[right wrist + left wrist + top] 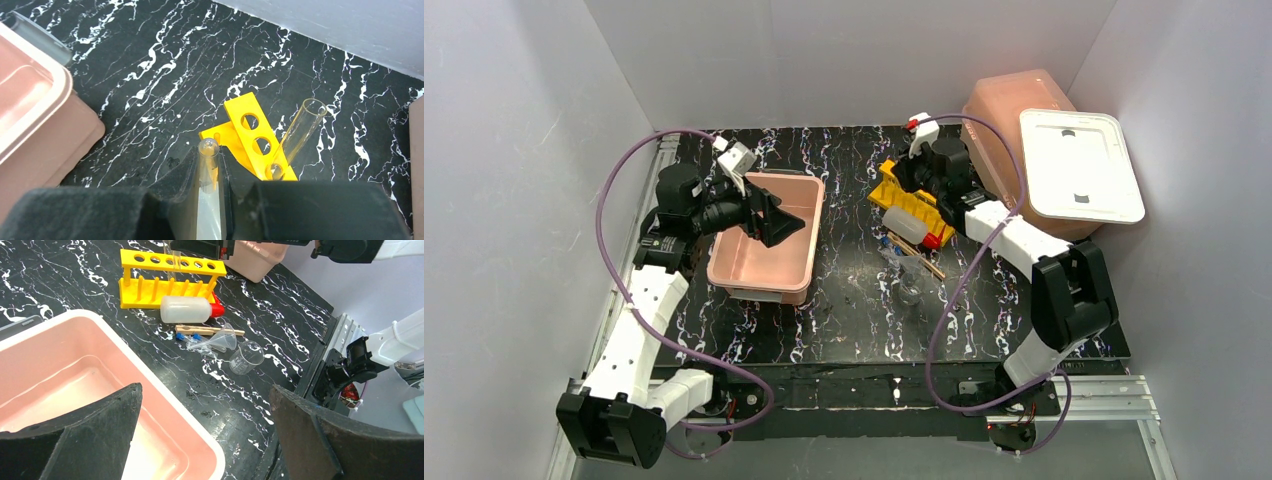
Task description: Organize the chemistry lab equipment
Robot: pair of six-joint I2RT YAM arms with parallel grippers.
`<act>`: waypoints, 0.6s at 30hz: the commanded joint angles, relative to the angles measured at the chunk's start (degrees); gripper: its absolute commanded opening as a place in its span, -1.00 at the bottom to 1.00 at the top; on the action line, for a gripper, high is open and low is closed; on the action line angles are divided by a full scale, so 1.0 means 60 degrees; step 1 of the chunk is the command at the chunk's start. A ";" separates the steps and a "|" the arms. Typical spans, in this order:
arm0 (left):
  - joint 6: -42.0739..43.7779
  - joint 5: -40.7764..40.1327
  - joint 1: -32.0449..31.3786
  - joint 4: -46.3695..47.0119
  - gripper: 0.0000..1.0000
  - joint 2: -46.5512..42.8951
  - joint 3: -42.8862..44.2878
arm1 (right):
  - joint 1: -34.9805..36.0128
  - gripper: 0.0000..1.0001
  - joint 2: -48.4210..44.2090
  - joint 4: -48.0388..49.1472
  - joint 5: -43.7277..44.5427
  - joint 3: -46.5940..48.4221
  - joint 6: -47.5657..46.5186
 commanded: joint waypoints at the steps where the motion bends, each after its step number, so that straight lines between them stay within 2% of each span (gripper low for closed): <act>1: 0.0234 0.0224 -0.0045 -0.0096 0.97 0.0094 0.0021 | -0.0110 -0.74 0.0431 0.0960 0.0102 0.0187 -0.0168; 12: 0.0509 0.0051 -0.0046 -0.0852 0.97 0.0282 0.0326 | -0.0205 -0.74 0.1317 0.1783 0.0215 0.0408 -0.0211; 18: 0.0340 0.0044 -0.0046 -0.0613 0.96 0.0387 0.0271 | -0.0325 -0.74 0.1530 0.2058 0.0270 0.0463 -0.0218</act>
